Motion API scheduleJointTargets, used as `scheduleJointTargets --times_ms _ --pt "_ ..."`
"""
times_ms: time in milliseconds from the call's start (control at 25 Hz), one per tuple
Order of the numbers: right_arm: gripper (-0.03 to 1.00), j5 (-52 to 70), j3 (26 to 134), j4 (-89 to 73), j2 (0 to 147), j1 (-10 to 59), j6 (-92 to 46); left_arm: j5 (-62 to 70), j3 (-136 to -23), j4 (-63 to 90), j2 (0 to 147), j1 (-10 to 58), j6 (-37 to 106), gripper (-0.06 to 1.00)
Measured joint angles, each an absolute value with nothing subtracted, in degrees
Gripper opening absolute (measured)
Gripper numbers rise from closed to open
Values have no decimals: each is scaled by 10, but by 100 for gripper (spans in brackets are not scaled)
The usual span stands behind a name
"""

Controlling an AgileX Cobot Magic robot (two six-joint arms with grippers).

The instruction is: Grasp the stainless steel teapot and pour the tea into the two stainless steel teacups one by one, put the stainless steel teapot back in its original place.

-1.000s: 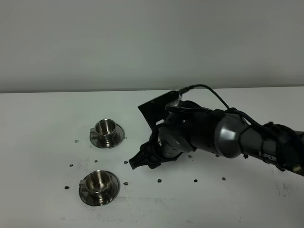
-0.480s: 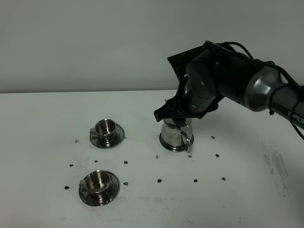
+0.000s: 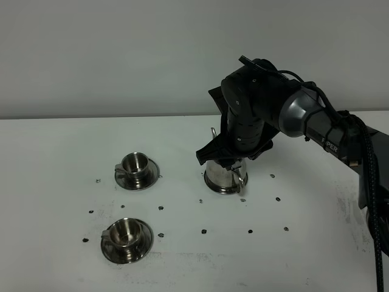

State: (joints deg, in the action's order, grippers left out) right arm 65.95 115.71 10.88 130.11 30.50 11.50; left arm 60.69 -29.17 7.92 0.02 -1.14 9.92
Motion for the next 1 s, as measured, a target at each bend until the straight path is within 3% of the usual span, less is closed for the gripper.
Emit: scheduleJointTargets --times_ms 1000 --pt "58 620 1109 106 1297 300 90 607 -292 79 0 -11 99 48"
